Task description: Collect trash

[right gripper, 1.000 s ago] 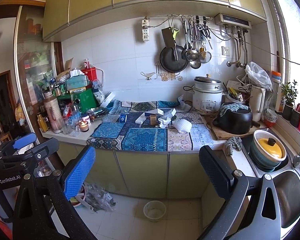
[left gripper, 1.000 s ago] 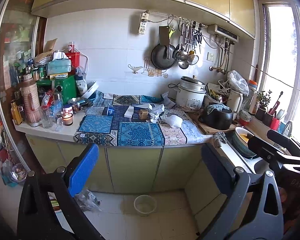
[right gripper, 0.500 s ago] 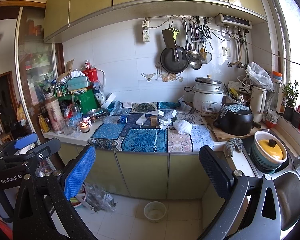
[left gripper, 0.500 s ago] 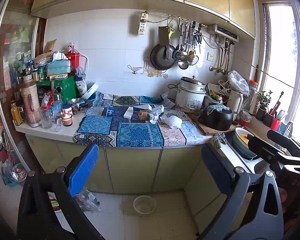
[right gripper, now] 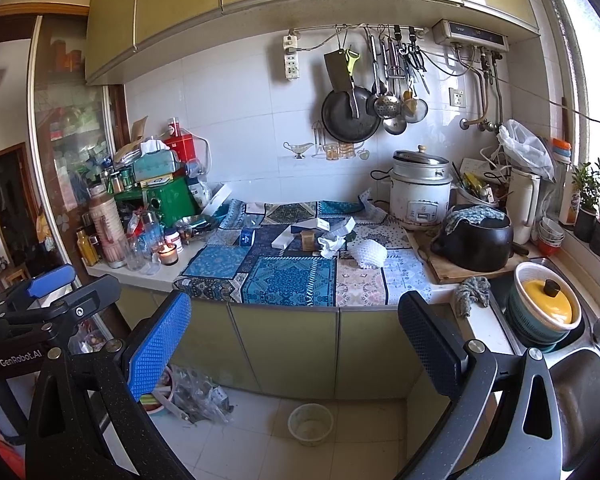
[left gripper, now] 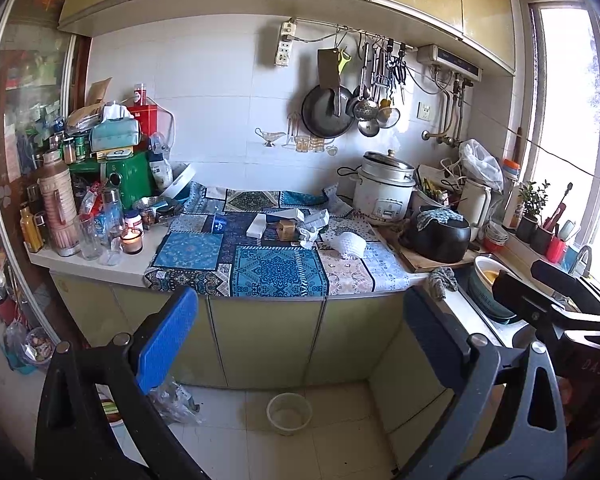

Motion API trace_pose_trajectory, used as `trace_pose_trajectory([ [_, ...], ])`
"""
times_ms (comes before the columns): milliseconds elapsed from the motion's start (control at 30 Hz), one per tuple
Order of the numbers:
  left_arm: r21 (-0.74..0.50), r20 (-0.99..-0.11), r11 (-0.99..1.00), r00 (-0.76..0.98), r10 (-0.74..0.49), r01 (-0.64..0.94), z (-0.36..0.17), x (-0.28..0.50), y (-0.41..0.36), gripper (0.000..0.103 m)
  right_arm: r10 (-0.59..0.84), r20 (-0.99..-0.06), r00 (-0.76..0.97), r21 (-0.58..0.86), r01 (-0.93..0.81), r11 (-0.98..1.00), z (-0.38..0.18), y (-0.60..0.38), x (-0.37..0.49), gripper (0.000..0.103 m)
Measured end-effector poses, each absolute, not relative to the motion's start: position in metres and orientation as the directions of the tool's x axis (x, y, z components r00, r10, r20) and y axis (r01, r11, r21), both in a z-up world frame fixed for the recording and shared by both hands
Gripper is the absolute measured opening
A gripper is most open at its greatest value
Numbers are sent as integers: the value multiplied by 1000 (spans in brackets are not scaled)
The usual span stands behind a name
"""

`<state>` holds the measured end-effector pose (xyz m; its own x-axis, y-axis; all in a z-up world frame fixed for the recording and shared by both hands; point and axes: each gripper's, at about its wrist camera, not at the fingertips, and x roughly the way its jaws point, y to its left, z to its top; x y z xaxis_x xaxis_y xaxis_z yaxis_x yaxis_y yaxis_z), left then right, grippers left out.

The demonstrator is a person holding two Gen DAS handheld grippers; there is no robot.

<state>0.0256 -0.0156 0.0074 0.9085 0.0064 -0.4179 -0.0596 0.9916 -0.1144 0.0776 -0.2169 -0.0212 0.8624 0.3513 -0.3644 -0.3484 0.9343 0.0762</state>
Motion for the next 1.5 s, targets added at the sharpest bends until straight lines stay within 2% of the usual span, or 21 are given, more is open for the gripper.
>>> trace_pose_trajectory([
  [567, -114, -448, 980, 889, 94, -161, -9, 141, -26, 103, 357, -412, 838, 95, -351, 932, -32, -246, 172, 103],
  [900, -114, -549, 971, 828, 113, -208, -58, 264, 2, 103, 273, -498, 823, 106, -255, 961, -57, -249, 256, 103],
  [1100, -31, -580, 980, 802, 143, -198, -81, 341, 20, 103, 202, -557, 805, 131, -155, 979, -74, -239, 312, 103],
  [1400, -57, -616, 997, 788, 8, -55, -90, 453, 52, 103, 116, -664, 738, 160, -11, 987, -101, -224, 406, 103],
  [1500, -58, -636, 997, 772, 0, -48, -98, 486, 57, 103, 114, -694, 711, 186, 25, 982, -113, -222, 436, 103],
])
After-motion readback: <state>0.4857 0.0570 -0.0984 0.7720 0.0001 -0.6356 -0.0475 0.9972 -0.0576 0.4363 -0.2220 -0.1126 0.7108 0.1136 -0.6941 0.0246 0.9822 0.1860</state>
